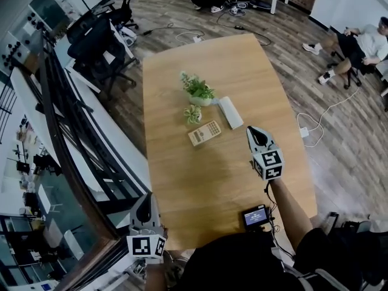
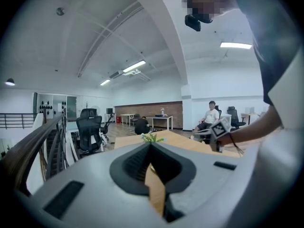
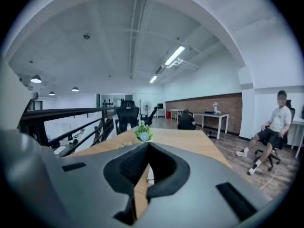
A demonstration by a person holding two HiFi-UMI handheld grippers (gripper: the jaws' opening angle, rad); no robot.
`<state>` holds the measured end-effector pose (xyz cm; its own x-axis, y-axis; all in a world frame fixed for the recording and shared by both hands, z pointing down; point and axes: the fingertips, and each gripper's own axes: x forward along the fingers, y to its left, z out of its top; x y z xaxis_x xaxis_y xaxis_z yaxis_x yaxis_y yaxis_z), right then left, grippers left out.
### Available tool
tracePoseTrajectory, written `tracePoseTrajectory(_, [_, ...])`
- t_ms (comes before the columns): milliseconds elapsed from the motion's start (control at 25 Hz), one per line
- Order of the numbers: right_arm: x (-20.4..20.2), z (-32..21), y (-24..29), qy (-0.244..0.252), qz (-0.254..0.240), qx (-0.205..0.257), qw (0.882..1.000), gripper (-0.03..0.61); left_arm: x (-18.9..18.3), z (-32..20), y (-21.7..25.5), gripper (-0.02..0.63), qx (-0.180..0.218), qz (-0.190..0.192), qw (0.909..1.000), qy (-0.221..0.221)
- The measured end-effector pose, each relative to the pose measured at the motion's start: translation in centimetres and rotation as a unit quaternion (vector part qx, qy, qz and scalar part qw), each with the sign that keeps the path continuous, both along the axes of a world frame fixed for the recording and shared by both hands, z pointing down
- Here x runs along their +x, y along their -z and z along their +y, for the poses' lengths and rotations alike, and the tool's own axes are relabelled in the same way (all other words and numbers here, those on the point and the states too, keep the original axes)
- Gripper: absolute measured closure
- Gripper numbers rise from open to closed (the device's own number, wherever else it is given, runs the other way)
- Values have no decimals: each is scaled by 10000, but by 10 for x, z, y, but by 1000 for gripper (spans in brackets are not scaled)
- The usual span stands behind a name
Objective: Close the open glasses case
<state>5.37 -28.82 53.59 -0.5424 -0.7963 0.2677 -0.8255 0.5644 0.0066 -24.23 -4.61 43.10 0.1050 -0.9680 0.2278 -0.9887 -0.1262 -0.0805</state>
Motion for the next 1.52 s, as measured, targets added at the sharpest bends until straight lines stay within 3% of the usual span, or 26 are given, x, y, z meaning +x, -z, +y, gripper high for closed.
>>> tracePoseTrajectory(200, [56,98,93,-100,-167,1066,9941,565,10,-15,21,614,407,-282,9986,-188])
tracePoseTrajectory(320, [68,133,131,-207,-22,1447,9893,565,15,-23,36,614,689,-425,9964,-248])
tracePoseTrajectory(600, [90,148,177,-708,-345,1574,9844,565,11,-23,59,614,984,-461,9940,-129])
tracePoseTrajectory(1080, [70,161,198,-397,-493,1737,9828,565,10,-15,76,614,1124,-580,9919,-76])
tracePoseTrajectory(1280, [58,171,199,-126,-152,1781,9838,565,14,-13,79,614,1175,-552,9915,-58])
tracePoseTrajectory(1520, [53,174,199,-153,-260,1734,9844,565,14,-10,77,614,1123,-512,9923,-80])
